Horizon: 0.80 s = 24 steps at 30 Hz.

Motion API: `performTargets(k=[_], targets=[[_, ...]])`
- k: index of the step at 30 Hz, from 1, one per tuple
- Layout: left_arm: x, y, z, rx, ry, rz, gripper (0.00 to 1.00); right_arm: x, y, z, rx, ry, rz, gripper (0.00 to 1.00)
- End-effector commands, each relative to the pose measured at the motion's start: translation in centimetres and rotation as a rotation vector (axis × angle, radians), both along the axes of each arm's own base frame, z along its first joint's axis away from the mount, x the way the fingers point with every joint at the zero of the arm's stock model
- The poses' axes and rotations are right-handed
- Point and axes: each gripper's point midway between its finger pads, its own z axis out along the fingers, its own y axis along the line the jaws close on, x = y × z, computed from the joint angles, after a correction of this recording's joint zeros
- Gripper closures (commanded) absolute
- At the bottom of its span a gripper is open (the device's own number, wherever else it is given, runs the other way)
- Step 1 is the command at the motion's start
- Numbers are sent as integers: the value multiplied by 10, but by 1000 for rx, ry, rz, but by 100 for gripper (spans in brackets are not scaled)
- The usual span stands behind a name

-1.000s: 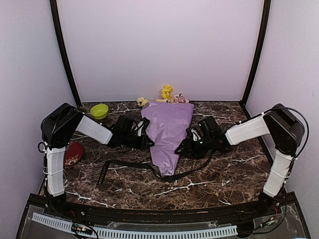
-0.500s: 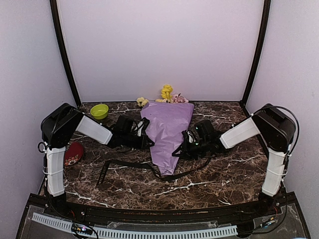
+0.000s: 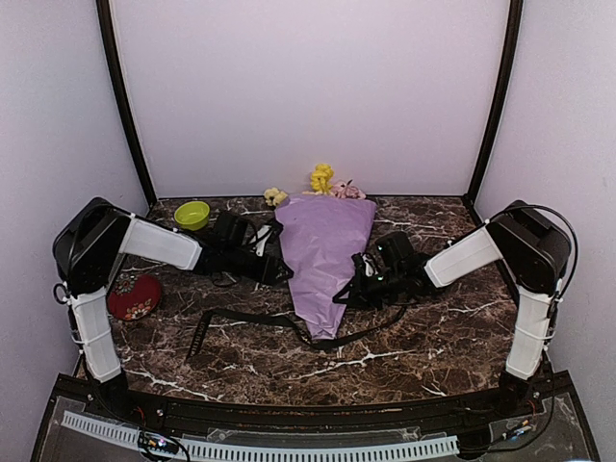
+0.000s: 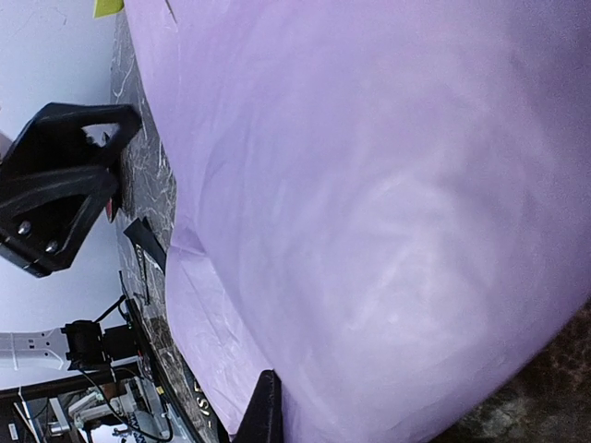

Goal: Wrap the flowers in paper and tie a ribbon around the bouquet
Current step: Pass from the left arm to the right, then pick up the folded bouquet from the center of the board.

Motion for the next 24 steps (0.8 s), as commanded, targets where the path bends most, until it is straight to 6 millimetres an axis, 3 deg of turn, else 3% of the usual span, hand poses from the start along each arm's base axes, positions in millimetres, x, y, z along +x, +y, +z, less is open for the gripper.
performTargets(k=[1, 3, 6, 8, 16, 20, 24], targets=[[-42, 7, 50, 25, -122, -173, 49, 4, 6, 13, 15, -34, 4, 100], [-80, -3, 47, 91, -171, -325, 48, 5, 7, 16, 20, -39, 7, 100], [-141, -10, 22, 223, -216, -579, 46, 6, 9, 21, 17, -46, 15, 100], [-162, -4, 6, 269, -208, -663, 44, 7, 9, 23, 14, -52, 20, 100], [-154, 8, -17, 373, -269, -681, 41, 9, 11, 34, 13, -61, 30, 100], [-129, 16, -34, 493, -288, -591, 41, 10, 12, 38, 14, -62, 31, 100], [-115, 19, -37, 545, -314, -549, 41, 11, 10, 38, -1, -79, 35, 100]])
